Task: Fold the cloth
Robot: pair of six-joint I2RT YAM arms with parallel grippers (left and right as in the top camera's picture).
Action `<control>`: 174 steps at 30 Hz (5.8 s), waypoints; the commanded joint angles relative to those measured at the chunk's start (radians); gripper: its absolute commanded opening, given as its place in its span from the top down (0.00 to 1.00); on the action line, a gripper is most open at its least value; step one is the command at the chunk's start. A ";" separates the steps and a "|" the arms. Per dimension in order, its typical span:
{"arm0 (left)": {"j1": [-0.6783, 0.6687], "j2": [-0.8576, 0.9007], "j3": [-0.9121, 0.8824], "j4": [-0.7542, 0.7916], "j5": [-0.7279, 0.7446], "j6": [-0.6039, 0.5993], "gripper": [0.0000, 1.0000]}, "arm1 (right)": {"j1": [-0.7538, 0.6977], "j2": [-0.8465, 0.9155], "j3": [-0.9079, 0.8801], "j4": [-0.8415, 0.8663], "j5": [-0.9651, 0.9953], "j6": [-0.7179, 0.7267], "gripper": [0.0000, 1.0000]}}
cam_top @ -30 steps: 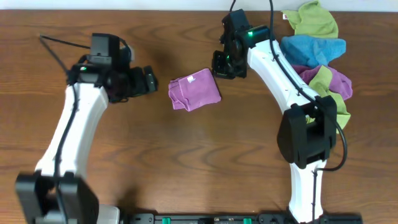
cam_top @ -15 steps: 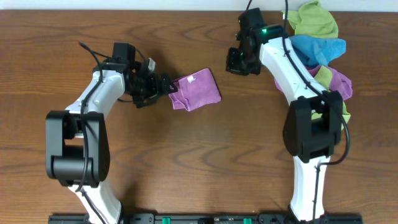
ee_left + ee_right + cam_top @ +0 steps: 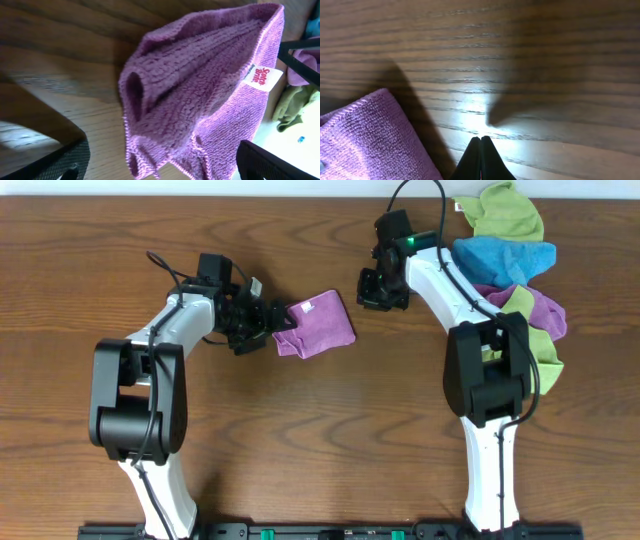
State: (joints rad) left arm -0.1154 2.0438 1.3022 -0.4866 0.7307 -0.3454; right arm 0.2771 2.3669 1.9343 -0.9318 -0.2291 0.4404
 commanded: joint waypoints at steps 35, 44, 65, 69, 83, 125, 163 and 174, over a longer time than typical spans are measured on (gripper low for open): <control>0.090 0.080 0.105 0.050 0.092 -0.155 0.94 | 0.021 0.002 0.099 -0.206 -0.086 -0.066 0.98; 0.353 0.080 0.438 0.107 -0.012 -0.299 0.94 | -0.003 -0.174 0.133 -0.294 -0.029 -0.158 0.99; 0.509 0.373 0.449 0.617 0.103 -0.724 0.94 | 0.065 -0.242 0.133 -0.327 -0.029 -0.127 0.98; 0.511 0.399 0.449 0.613 0.125 -0.689 0.94 | 0.080 -0.242 0.133 -0.348 -0.029 -0.127 0.98; 0.603 0.362 0.449 0.404 0.149 -0.549 0.04 | 0.105 -0.242 0.133 -0.351 -0.029 -0.120 0.98; -0.196 -0.805 0.224 -0.559 -0.932 0.197 0.04 | 0.097 -0.909 -0.096 -0.370 0.358 -0.218 0.98; -0.297 -1.298 -0.451 -0.456 -0.888 0.053 0.04 | 0.175 -1.372 -1.070 0.064 0.247 -0.112 0.01; -0.241 -1.324 -0.451 -0.688 -1.178 0.053 0.05 | 0.175 -1.372 -1.070 0.064 0.248 -0.112 0.01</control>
State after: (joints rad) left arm -0.3935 0.7399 0.8490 -1.1503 -0.3756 -0.2882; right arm 0.4427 1.0050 0.8608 -0.8692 0.0200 0.3107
